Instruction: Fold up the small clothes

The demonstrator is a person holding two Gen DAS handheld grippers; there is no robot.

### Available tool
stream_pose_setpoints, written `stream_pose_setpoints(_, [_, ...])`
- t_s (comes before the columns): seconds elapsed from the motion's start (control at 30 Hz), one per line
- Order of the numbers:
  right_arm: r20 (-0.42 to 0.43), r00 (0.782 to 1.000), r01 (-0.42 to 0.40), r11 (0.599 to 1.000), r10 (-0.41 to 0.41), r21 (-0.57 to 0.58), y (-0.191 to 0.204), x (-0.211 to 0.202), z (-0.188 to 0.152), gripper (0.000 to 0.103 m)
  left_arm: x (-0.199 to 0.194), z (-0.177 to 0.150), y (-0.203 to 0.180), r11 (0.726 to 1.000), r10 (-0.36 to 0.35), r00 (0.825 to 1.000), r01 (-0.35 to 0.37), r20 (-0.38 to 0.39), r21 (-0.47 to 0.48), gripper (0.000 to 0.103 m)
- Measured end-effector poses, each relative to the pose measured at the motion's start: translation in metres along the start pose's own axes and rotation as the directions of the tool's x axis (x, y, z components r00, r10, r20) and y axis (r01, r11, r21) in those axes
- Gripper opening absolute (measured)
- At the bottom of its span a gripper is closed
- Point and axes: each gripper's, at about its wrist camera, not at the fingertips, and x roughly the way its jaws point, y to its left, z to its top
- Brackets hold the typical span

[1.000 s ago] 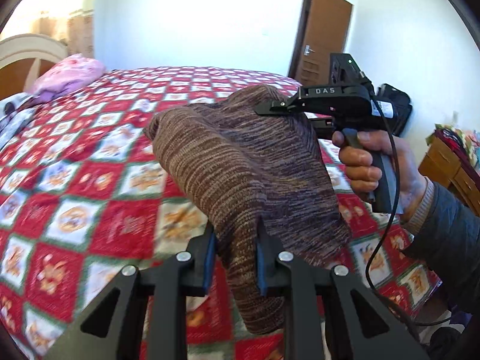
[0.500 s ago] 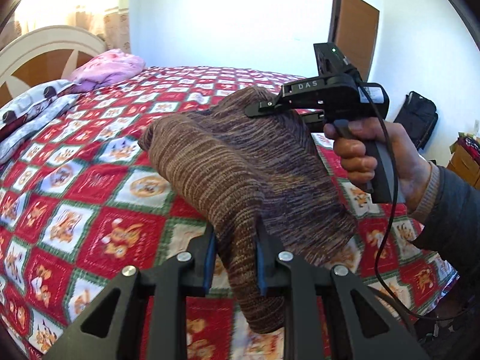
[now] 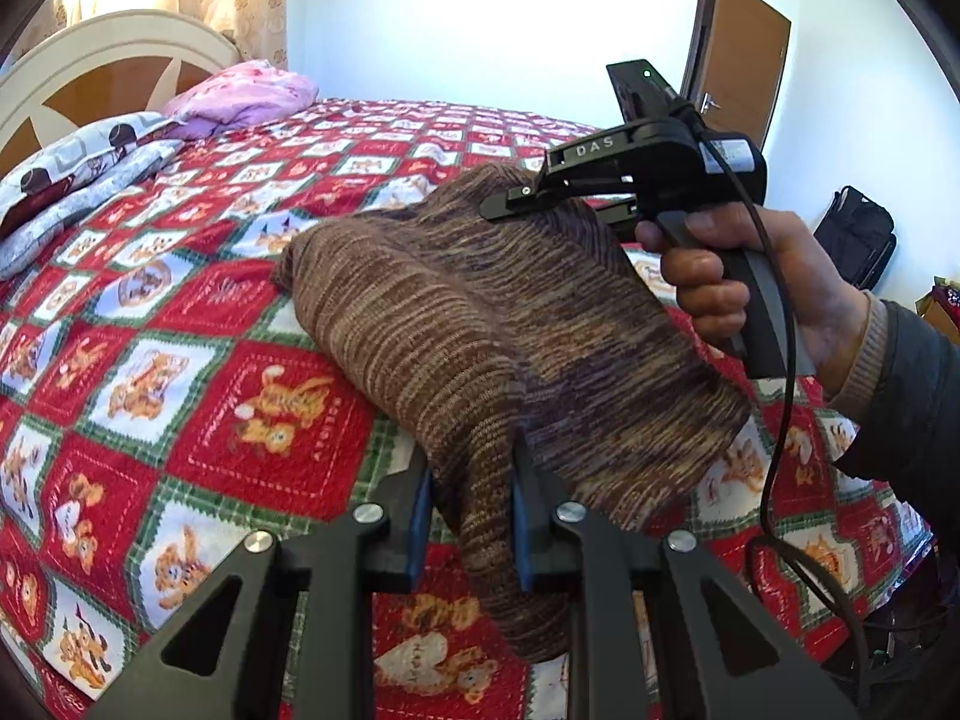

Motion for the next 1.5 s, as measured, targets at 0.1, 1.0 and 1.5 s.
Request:
stream_pose_setpoints(0.1, [-0.007, 1.000, 0.013, 1.000, -0.013, 0.015, -0.007, 0.005, -0.002, 0.027, 0.004, -0.002, 0.002, 1.000, 0.000, 1.000, 0.000, -0.006, -0.006, 0.023])
stream_pose_setpoints(1.0, [0.124, 0.990, 0.087, 0.981, -0.066, -0.175, 0.038, -0.044, -0.025, 0.050, -0.012, 0.006, 0.007, 0.994, 0.105, 0.991, -0.104, 0.078, -0.018, 0.062])
stream_pose_setpoints(1.5, [0.111, 0.982, 0.179, 0.941, -0.153, -0.287, 0.038, -0.076, -0.102, 0.050, 0.015, -0.006, 0.014, 0.987, 0.161, 0.987, -0.161, -0.004, -0.023, 0.079])
